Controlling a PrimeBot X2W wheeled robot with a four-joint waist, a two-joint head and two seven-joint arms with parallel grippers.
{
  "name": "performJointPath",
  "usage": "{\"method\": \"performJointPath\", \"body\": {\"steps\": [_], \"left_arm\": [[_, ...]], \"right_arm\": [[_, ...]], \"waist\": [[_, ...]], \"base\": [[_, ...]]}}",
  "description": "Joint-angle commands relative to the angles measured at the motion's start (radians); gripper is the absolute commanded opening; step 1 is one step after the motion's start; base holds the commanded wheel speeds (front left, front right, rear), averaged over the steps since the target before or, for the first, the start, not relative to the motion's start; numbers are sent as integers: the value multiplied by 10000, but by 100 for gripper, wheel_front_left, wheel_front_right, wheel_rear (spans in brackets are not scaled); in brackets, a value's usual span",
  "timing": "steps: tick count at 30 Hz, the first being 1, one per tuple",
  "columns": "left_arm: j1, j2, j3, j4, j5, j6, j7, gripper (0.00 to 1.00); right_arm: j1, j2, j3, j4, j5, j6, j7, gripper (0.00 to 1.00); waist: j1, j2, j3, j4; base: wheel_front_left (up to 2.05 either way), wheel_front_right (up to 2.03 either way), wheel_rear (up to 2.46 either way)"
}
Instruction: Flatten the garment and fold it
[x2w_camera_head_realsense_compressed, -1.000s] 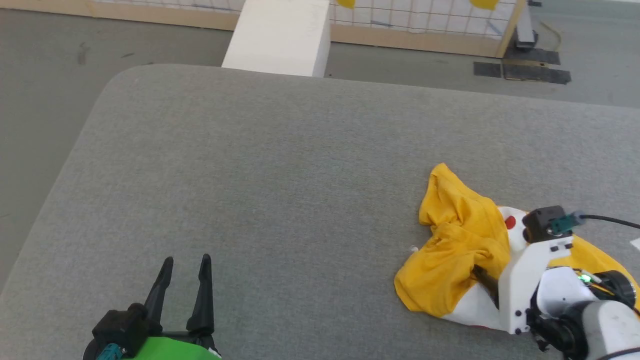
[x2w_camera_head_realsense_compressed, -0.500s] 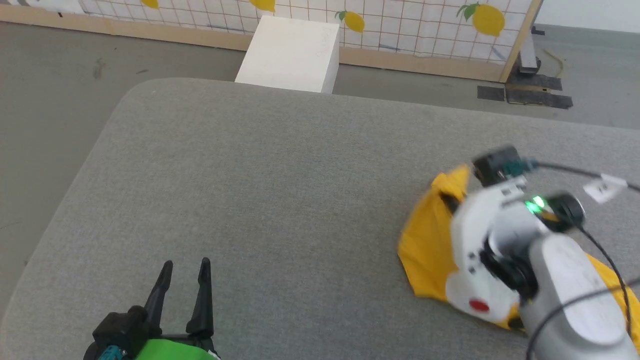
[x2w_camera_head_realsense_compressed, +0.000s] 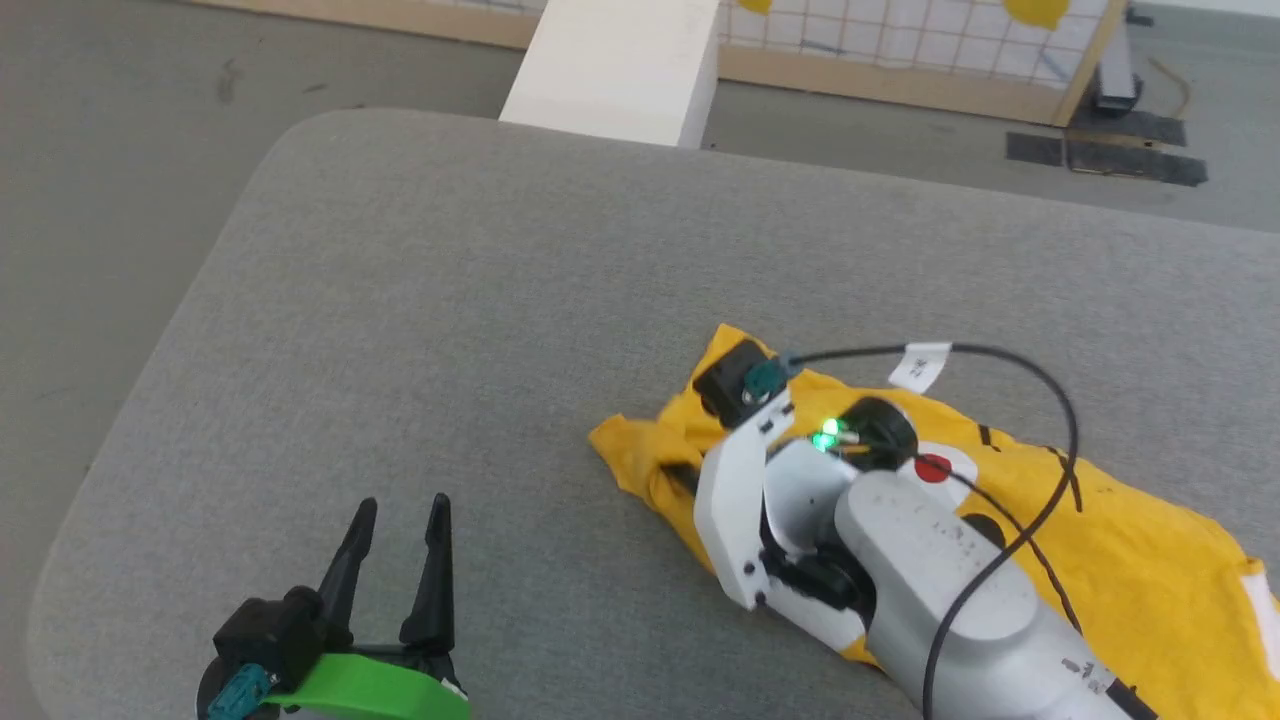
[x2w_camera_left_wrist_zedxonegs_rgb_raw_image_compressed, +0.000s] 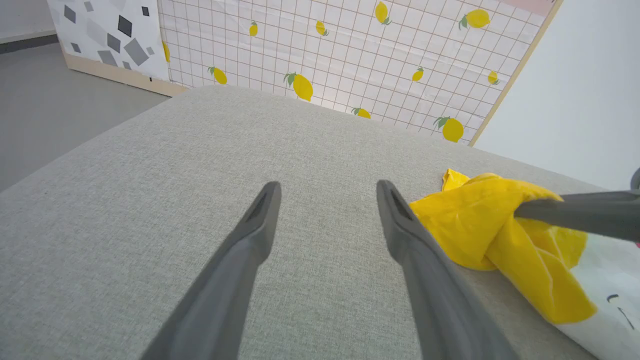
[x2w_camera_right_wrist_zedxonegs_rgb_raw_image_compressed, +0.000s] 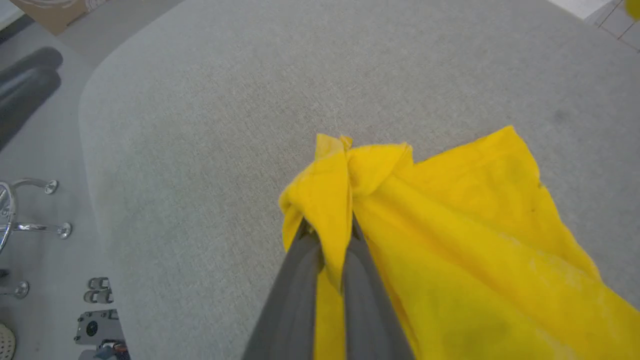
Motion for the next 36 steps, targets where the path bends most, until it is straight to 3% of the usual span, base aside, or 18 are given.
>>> {"method": "performJointPath", "body": {"steps": [1,2,3,4,11,16,24,30,36], "left_arm": [[-218,8,-52,44,-117,-67,-38,100],[-262,16,-86,74,-142,-67,-38,100],[-312,25,-111,108,-171,-67,-38,100],[-352,32,-113,139,-194,-67,-38,100],[-378,85,1,175,-147,-67,-38,100],[-239,93,153,28,3,-67,-38,100],[71,57,471,-386,159,-67,-38,100],[461,2,607,-673,261,-67,-38,100],[776,-47,625,-947,322,-67,-38,100]], "right_arm": [[-80,-17,123,383,53,-15,-117,0],[-87,-16,203,708,75,-15,-151,18],[-99,-16,296,1056,148,-15,-165,55],[-123,-15,382,1325,250,-15,-176,100],[-678,-14,522,1492,1097,-15,-728,100],[-847,-14,-389,1294,963,-15,-1673,100],[663,-262,-3690,-16,-1001,-15,-3529,100],[3377,-40,-6645,-2637,-2684,-15,-4548,100],[6153,-17,-8138,-4708,-2606,-15,-5967,100]], "waist": [[0,0,233,296],[0,0,264,349],[0,0,288,398],[0,0,300,421],[0,0,190,76],[0,0,-86,-351],[0,0,-395,-920],[0,0,-559,-1220],[0,0,-686,-1391]], "base": [[0,0,0],[0,0,0],[0,0,0],[0,0,0],[0,0,0],[0,0,0],[0,0,0],[0,0,0],[0,0,0]]}}
